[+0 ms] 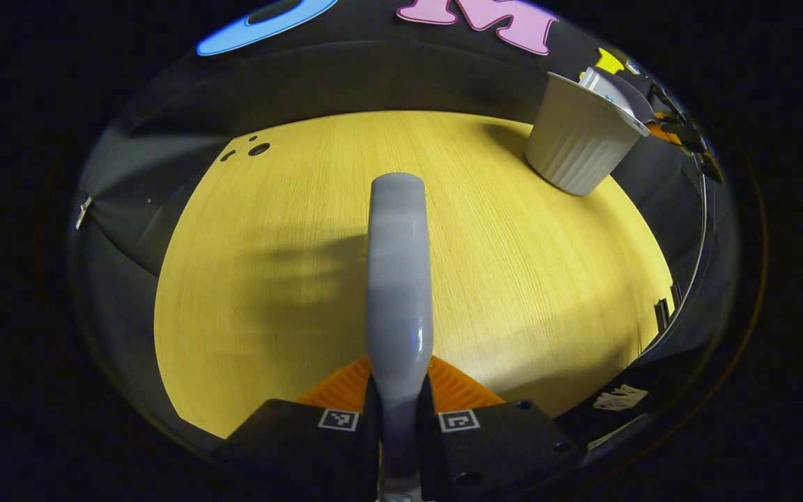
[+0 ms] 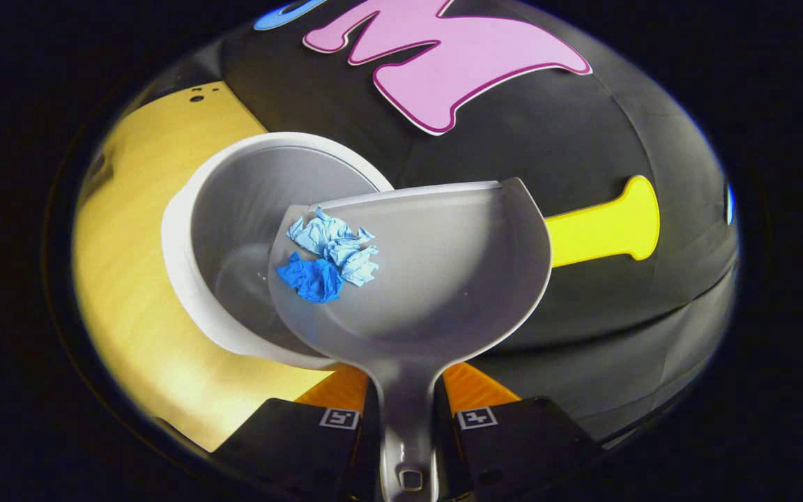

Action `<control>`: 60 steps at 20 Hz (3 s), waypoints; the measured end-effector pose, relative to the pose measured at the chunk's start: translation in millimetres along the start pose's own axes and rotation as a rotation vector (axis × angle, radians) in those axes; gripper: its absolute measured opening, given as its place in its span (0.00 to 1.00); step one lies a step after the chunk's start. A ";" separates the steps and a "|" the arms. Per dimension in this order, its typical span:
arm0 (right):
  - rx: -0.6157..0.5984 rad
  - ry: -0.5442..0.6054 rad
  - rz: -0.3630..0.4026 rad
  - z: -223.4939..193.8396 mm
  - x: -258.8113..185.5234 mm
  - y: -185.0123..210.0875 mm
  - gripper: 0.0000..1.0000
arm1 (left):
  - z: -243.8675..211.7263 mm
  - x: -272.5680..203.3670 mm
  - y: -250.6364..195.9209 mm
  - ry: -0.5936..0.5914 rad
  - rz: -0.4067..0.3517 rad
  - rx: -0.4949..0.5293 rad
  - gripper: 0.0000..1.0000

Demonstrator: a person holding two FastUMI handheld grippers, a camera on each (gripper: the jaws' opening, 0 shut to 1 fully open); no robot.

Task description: Pick up the small broom and dustpan from the desktop, sweep the trash into the dustpan with the broom, and then empty the trash into the garbage bin.

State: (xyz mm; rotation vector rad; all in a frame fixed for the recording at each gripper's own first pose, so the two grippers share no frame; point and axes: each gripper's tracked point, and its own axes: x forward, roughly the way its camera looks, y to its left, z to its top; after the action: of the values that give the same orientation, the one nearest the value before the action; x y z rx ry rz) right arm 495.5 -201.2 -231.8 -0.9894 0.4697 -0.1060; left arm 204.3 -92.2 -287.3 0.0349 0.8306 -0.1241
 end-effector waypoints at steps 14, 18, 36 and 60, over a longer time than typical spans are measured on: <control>-0.620 -0.120 -0.282 0.4 -36.1 -80.4 0.36 | -2.3 -2.4 -2.2 -0.009 0.005 -0.043 0.30; -0.788 -0.158 -0.328 -2.0 -25.8 -80.9 0.36 | -1.7 -1.5 -1.8 -0.013 0.000 -0.051 0.27; 0.468 -0.072 0.067 36.6 -37.4 -46.0 0.36 | -1.7 0.4 -4.3 -0.026 0.031 -0.083 0.28; 0.777 -0.219 0.442 114.3 -245.7 147.3 0.36 | -6.3 -3.7 -2.6 -0.139 0.008 -0.169 0.27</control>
State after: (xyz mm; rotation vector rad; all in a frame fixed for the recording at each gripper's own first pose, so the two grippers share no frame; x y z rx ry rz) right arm 306.1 41.9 -219.0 -0.1193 0.3862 0.2070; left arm 196.9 -93.9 -288.8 -0.1283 0.6995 -0.0484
